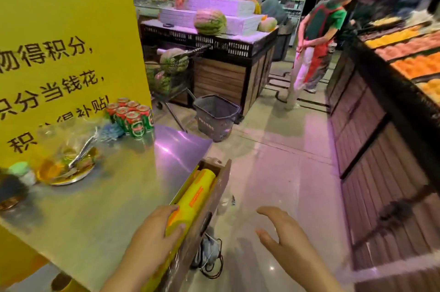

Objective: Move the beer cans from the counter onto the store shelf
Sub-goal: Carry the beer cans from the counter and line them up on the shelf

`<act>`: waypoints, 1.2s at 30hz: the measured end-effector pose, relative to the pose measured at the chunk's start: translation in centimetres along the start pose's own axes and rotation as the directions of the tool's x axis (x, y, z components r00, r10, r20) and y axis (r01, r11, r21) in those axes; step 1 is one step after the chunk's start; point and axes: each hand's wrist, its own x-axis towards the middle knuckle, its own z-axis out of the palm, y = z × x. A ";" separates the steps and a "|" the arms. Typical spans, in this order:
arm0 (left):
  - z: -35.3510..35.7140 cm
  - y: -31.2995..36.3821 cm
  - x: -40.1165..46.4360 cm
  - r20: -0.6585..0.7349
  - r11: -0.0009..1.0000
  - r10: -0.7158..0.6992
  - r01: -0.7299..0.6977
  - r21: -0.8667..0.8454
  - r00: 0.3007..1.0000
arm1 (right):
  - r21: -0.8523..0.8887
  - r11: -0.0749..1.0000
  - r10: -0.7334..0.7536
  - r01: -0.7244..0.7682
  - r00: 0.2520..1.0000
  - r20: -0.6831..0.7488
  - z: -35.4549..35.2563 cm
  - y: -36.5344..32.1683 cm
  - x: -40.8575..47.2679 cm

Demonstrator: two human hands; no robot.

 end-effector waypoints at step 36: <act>-4.3 -13.4 33.1 -0.253 0.746 -0.661 0.585 -0.319 0.706 | 0.313 0.930 -0.359 0.195 0.669 0.650 15.5 -6.0 54.7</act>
